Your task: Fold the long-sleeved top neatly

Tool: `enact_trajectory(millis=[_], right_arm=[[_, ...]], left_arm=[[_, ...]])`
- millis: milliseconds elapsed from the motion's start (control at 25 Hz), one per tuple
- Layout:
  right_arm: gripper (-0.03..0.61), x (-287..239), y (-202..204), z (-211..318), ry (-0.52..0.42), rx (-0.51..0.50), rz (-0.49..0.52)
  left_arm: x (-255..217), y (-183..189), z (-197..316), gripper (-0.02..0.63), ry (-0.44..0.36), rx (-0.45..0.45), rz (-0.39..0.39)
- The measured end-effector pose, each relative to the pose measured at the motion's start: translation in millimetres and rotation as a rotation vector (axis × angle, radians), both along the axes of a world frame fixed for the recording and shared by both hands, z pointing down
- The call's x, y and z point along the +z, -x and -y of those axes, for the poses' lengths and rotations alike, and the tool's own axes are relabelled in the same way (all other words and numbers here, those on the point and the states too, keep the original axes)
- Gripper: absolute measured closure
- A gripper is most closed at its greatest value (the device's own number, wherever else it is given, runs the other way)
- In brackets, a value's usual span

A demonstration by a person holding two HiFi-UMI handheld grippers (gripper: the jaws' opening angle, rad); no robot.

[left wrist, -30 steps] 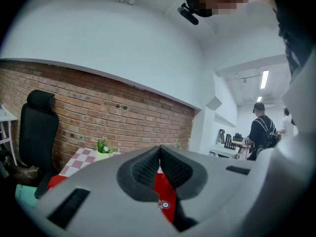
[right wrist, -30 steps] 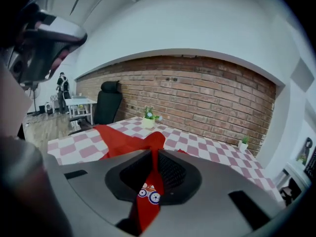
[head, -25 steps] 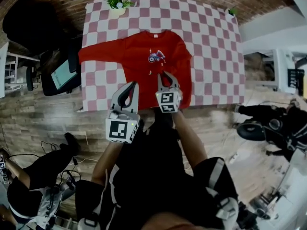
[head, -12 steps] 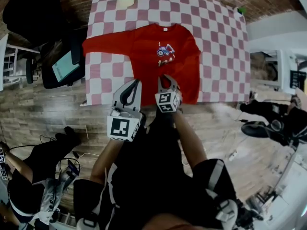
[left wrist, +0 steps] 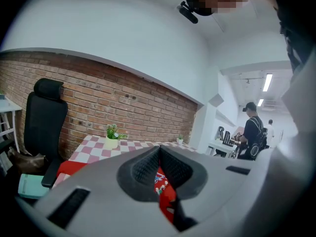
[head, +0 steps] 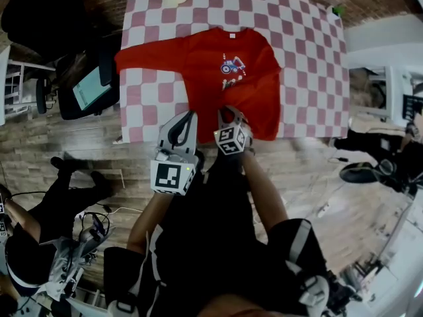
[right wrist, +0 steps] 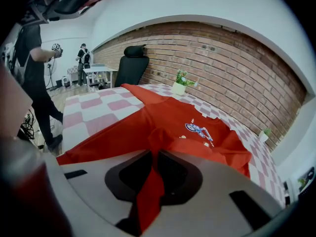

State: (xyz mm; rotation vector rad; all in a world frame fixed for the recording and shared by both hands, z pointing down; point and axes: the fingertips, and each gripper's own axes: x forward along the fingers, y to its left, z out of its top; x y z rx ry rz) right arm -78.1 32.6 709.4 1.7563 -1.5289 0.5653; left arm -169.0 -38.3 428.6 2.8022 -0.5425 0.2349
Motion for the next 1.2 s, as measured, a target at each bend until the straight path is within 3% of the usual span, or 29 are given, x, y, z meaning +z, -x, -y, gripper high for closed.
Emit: enact_trajectory(millis=[360,560,920,1200], right_arm=[[0.52,24,25,-11,0.126,-0.113,0.093],[0.509,12,30,-16,0.13,-0.137,0.116],[0.512,-54,19,-10,-0.074,-0.021,0.221],[0.569,-133,-12,0,-0.284,0.102,0.311]], left_arm=[[8,1,-8,0.606,0.01,0.022,0.009],[9,0,-10,0.606,0.008,0.02,0.015],[5,-11,-14,0.606,0.036,0.0,0.003],[-2,-24,-16,0.606,0.035,-0.023,0.002]])
